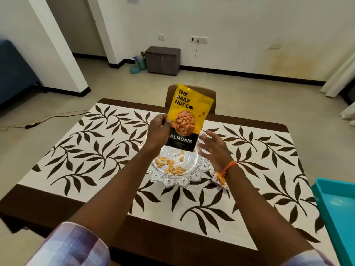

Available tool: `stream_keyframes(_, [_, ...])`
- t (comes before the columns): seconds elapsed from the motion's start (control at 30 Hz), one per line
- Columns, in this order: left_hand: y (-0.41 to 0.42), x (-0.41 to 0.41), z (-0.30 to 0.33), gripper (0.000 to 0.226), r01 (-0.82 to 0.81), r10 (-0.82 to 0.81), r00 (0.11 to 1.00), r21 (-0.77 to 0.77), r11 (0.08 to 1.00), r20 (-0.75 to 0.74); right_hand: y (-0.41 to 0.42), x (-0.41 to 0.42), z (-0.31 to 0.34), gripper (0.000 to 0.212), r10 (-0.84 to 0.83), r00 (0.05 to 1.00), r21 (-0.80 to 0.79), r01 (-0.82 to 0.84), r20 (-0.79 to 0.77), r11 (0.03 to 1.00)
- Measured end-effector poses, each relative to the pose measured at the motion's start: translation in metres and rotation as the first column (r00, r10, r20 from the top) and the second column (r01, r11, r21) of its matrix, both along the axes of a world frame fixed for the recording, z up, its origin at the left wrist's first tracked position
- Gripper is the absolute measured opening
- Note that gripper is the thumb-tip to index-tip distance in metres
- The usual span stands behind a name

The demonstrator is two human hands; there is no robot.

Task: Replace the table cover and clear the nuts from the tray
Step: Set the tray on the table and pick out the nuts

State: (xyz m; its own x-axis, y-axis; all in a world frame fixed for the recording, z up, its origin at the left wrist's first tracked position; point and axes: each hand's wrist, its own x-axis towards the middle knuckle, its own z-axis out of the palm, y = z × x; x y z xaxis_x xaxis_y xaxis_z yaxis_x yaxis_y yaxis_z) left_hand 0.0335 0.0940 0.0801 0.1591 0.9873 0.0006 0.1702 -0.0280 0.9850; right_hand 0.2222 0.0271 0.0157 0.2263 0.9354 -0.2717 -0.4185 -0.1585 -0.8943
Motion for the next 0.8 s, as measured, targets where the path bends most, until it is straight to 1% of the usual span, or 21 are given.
stream_keyframes(0.03, [-0.006, 0.006, -0.002, 0.013, 0.035, -0.035, 0.999, -0.028, 0.999, 0.013, -0.002, 0.000, 0.003, 0.048, 0.008, 0.998, 0.015, -0.007, -0.067, 1.000])
stream_keyframes(0.07, [-0.012, 0.012, -0.005, 0.013, 0.068, -0.068, 0.998, -0.050, 0.996, 0.013, -0.004, 0.001, 0.004, 0.047, 0.010, 0.995, 0.026, -0.007, -0.098, 1.000])
stream_keyframes(0.17, [-0.027, 0.034, -0.023, 0.012, 0.146, -0.145, 0.989, -0.138, 0.980, 0.021, -0.015, 0.014, -0.002, 0.043, -0.035, 0.996, 0.033, 0.038, -0.081, 0.999])
stream_keyframes(0.2, [-0.030, 0.041, -0.031, 0.013, 0.166, -0.168, 0.986, -0.148, 0.975, 0.002, -0.022, 0.021, -0.005, 0.045, -0.053, 0.997, 0.022, 0.054, -0.063, 0.998])
stream_keyframes(0.23, [-0.032, 0.046, -0.039, 0.015, 0.178, -0.186, 0.981, -0.137, 0.974, -0.048, -0.029, 0.029, -0.009, 0.048, -0.085, 0.995, 0.002, 0.085, -0.058, 0.996])
stream_keyframes(0.27, [-0.035, 0.053, -0.047, 0.018, 0.193, -0.206, 0.972, -0.118, 0.974, -0.110, -0.040, 0.040, -0.013, 0.054, -0.133, 0.990, -0.016, 0.132, -0.043, 0.991])
stream_keyframes(0.33, [-0.040, 0.063, -0.064, 0.022, 0.208, -0.217, 0.953, -0.063, 0.976, -0.211, -0.060, 0.066, -0.027, 0.079, -0.231, 0.973, -0.048, 0.230, -0.018, 0.972])
stream_keyframes(0.37, [-0.043, 0.067, -0.073, 0.022, 0.218, -0.217, 0.937, -0.024, 0.976, -0.273, -0.071, 0.081, -0.038, 0.086, -0.279, 0.960, -0.075, 0.279, 0.013, 0.957])
stream_keyframes(0.4, [-0.046, 0.070, -0.079, 0.023, 0.235, -0.213, 0.913, 0.021, 0.972, -0.349, -0.082, 0.093, -0.047, 0.080, -0.319, 0.946, -0.117, 0.324, 0.057, 0.939])
stream_keyframes(0.47, [-0.051, 0.077, -0.097, 0.027, 0.300, -0.211, 0.846, 0.110, 0.948, -0.490, -0.103, 0.117, -0.076, 0.046, -0.392, 0.915, -0.198, 0.404, 0.099, 0.893])
stream_keyframes(0.5, [-0.053, 0.080, -0.105, 0.029, 0.328, -0.206, 0.809, 0.133, 0.935, -0.551, -0.111, 0.127, -0.092, 0.036, -0.412, 0.902, -0.243, 0.432, 0.129, 0.869])
stream_keyframes(0.57, [-0.058, 0.084, -0.116, 0.033, 0.360, -0.193, 0.738, 0.136, 0.923, -0.647, -0.124, 0.140, -0.126, 0.034, -0.417, 0.885, -0.314, 0.464, 0.210, 0.828])
stream_keyframes(0.7, [-0.065, 0.091, -0.126, 0.035, 0.414, -0.211, 0.646, 0.104, 0.904, -0.734, -0.143, 0.144, -0.179, 0.035, -0.318, 0.876, -0.460, 0.465, 0.361, 0.757])
stream_keyframes(0.73, [-0.065, 0.090, -0.126, 0.035, 0.423, -0.204, 0.629, 0.110, 0.899, -0.750, -0.144, 0.140, -0.180, 0.034, -0.281, 0.868, -0.477, 0.467, 0.410, 0.745])
stream_keyframes(0.8, [-0.064, 0.089, -0.129, 0.036, 0.433, -0.204, 0.625, 0.118, 0.893, -0.753, -0.144, 0.136, -0.183, 0.031, -0.269, 0.831, -0.492, 0.516, 0.488, 0.701])
